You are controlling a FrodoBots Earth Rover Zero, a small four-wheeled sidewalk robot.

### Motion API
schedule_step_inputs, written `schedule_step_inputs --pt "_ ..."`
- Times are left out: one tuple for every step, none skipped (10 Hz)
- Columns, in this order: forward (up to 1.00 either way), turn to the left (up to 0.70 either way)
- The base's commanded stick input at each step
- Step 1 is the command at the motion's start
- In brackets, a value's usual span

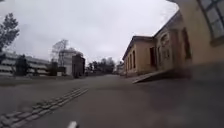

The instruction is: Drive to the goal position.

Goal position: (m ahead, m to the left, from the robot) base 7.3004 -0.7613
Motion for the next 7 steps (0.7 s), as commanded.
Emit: schedule_step_inputs --pt "1.0 0.01" --pt "1.0 0.01" --pt "1.0 0.01" --pt "1.0 0.01" --pt "1.0 0.01" --pt "1.0 0.01" --pt "1.0 0.01"
